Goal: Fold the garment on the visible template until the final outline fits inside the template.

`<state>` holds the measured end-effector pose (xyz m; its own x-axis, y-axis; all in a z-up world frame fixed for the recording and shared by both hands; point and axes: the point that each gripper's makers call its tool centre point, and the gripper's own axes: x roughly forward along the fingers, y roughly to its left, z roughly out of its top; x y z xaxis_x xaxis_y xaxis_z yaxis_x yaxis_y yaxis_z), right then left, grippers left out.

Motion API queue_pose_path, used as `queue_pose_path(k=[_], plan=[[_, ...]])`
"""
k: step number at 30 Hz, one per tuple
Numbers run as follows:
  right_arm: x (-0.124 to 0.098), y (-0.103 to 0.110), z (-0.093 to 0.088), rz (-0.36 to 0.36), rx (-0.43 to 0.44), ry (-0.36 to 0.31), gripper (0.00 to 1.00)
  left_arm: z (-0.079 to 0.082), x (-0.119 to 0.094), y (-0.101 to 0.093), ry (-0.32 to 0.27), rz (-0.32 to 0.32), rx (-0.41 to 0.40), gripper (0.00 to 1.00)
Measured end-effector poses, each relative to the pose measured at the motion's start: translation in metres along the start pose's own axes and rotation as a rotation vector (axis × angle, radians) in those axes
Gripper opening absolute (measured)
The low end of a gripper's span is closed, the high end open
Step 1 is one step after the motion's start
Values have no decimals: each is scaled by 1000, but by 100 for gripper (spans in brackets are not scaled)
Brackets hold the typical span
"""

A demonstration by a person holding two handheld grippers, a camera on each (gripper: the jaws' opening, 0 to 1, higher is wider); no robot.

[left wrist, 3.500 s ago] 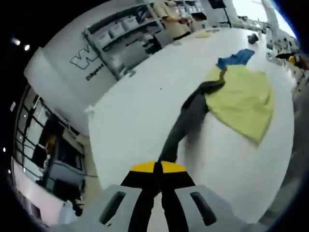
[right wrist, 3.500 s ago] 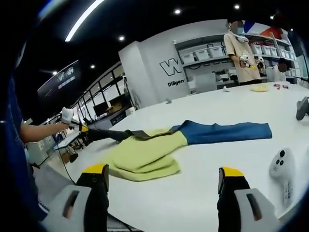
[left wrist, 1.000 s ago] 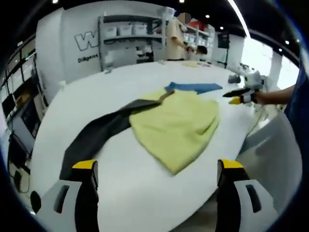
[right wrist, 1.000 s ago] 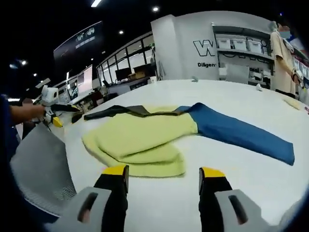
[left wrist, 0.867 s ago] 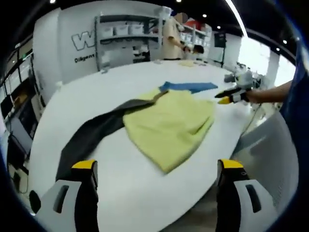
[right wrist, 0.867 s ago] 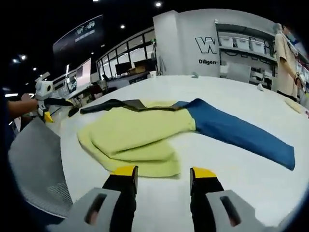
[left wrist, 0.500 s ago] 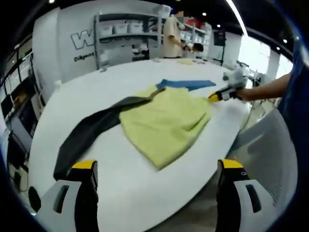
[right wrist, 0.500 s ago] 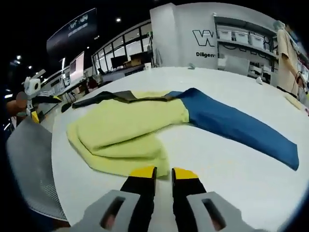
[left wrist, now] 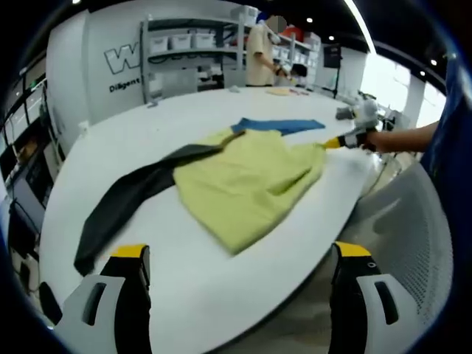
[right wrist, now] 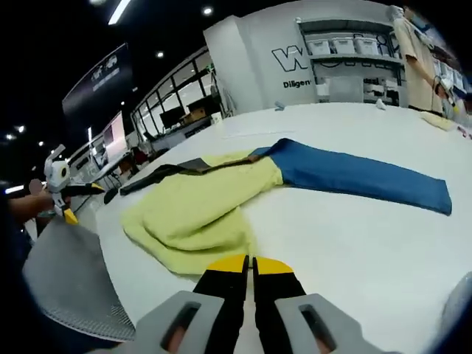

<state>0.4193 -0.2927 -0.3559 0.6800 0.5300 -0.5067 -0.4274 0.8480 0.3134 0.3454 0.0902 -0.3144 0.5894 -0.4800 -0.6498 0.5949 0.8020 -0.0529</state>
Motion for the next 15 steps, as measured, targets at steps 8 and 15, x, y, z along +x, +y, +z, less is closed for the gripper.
queue_pose_path(k=[8, 15], plan=[[-47, 5, -10, -38, 141, -43, 0, -2, 6, -9, 8, -27, 11, 97], [-74, 16, -45, -50, 243, -5, 0, -4, 9, -13, 16, -41, 13, 97]])
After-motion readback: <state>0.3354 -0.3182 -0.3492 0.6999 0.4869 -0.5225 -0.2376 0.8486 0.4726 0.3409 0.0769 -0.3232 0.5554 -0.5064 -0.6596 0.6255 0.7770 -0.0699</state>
